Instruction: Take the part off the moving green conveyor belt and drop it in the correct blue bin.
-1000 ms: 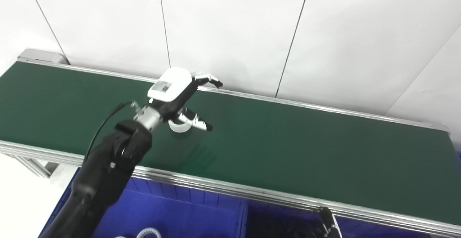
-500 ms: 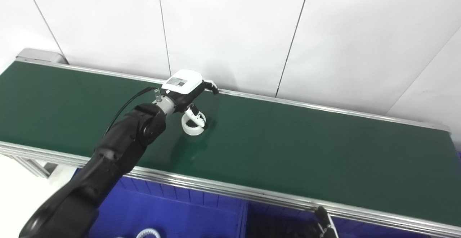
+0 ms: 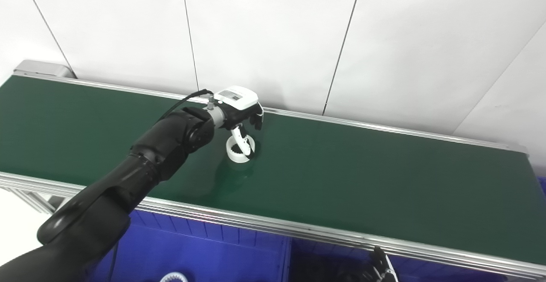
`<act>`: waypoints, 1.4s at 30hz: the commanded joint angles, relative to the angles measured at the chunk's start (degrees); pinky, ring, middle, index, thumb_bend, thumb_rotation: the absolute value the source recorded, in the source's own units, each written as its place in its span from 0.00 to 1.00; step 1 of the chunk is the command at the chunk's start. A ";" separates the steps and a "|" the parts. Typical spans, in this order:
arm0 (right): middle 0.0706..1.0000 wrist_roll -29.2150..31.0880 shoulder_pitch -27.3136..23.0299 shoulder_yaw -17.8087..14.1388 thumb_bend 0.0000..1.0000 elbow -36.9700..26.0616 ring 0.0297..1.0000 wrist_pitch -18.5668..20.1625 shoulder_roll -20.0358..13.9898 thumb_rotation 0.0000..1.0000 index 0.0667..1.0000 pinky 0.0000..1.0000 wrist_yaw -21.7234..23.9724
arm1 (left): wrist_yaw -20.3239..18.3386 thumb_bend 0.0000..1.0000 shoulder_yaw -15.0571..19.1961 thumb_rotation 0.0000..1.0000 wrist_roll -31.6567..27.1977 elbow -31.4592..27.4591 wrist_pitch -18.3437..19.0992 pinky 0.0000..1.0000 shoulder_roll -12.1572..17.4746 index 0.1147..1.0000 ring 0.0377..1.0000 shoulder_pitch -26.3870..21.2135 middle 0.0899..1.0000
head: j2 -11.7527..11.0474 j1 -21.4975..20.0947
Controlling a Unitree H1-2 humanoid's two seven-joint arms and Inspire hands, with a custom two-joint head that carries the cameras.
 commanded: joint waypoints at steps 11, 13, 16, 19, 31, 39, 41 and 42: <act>0.93 -0.05 1.53 0.84 0.76 -3.40 0.88 0.32 0.90 0.99 0.94 0.85 -0.07 | -23.15 0.56 -1.99 0.09 -6.93 -1.49 10.52 0.58 -1.69 0.43 0.62 0.38 0.60 | 0.89 -0.78; 0.93 0.15 1.54 0.90 0.75 -3.36 0.88 0.26 0.76 0.98 0.95 0.87 0.11 | -23.98 0.53 -4.88 0.07 -4.44 -2.92 10.66 0.56 -1.50 0.42 0.62 0.24 0.60 | 0.89 -0.78; 0.93 0.15 1.55 0.84 0.75 -3.41 0.88 0.38 0.67 0.98 0.94 0.86 0.11 | -24.40 0.53 -8.93 0.07 -0.81 -5.55 11.28 0.39 -1.10 0.42 0.47 -0.04 0.49 | 1.02 -0.61; 0.93 0.20 1.48 0.81 0.75 -3.39 0.88 0.40 0.53 0.98 0.95 0.85 0.17 | -24.73 0.53 -10.95 0.04 1.22 -8.44 12.14 0.23 -0.87 0.42 0.30 -0.13 0.38 | 1.14 -0.52; 0.93 0.04 1.48 0.89 0.77 -3.79 0.87 0.89 0.41 0.97 0.94 0.85 0.26 | -25.83 0.53 -12.90 0.00 4.95 -16.48 11.88 0.20 -1.09 0.42 0.26 -0.58 0.42 | 1.40 -0.22; 0.93 -0.29 1.41 1.08 0.75 -3.75 0.88 0.83 0.14 0.99 0.95 0.86 0.37 | -24.97 0.53 -12.88 0.00 6.68 -21.52 11.13 0.18 -0.88 0.42 0.24 -0.10 0.39 | 1.49 -0.10; 0.93 -0.34 1.30 1.05 0.75 -3.65 0.88 0.78 0.09 0.99 0.95 0.86 0.31 | -24.85 0.53 -12.81 0.00 7.05 -22.77 10.76 0.19 -0.87 0.42 0.25 -0.02 0.37 | 1.46 -0.08; 0.93 -0.38 1.25 1.04 0.75 -3.59 0.87 0.71 0.07 0.99 0.95 0.85 0.27 | -24.79 0.53 -12.84 0.00 7.23 -23.34 10.48 0.19 -0.83 0.42 0.24 -0.01 0.40 | 1.46 -0.08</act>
